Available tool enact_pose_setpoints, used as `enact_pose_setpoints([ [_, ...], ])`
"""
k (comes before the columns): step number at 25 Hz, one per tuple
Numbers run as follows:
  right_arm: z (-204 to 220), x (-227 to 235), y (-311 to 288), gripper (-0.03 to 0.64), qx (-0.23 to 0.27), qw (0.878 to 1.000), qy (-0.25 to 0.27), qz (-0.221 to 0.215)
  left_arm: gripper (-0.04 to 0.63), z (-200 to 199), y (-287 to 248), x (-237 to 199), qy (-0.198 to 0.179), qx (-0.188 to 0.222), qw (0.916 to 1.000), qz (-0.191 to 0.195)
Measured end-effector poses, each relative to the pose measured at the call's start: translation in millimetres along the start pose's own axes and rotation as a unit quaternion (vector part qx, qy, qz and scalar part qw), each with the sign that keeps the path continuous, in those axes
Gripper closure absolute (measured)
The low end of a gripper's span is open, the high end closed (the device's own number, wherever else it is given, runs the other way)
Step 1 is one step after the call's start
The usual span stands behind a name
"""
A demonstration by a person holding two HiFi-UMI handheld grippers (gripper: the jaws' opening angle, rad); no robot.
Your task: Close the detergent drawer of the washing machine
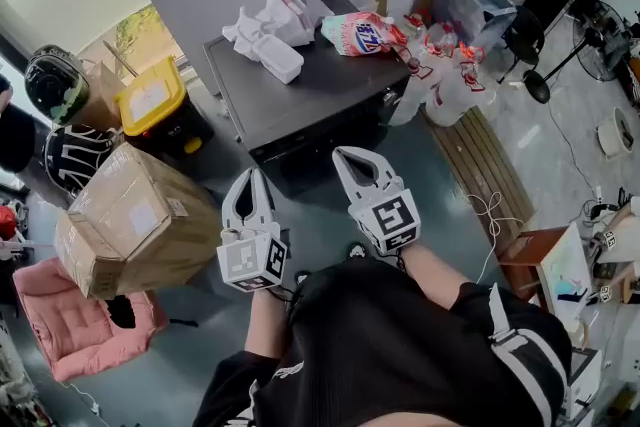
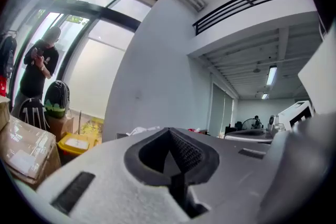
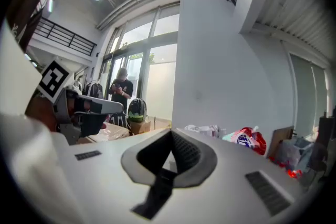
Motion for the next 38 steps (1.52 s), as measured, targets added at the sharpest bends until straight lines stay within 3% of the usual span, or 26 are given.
enact_pose_setpoints([
  [3, -19, 12, 4, 0.612, 0.017, 1.0, -0.001, 0.009, 0.589, -29, 0, 4, -0.02, 0.035, 0.9992, 0.002],
  [7, -34, 17, 3, 0.612, 0.029, 1.0, -0.001, 0.003, 0.589, -41, 0, 6, -0.058, 0.039, 0.9975, -0.002],
  [38, -37, 7, 4, 0.612, 0.025, 0.999, 0.029, 0.004, 0.589, -24, 1, 16, -0.069, 0.018, 0.9973, 0.015],
])
Point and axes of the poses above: the fingertips, and each gripper's own axes: y backward along the fingers, x to its right, z out of its underside, the point moved 8 cm from there along y, backward along the fingers, and after that the axes turned 4 degrees about -z, right-handed, at the moved point
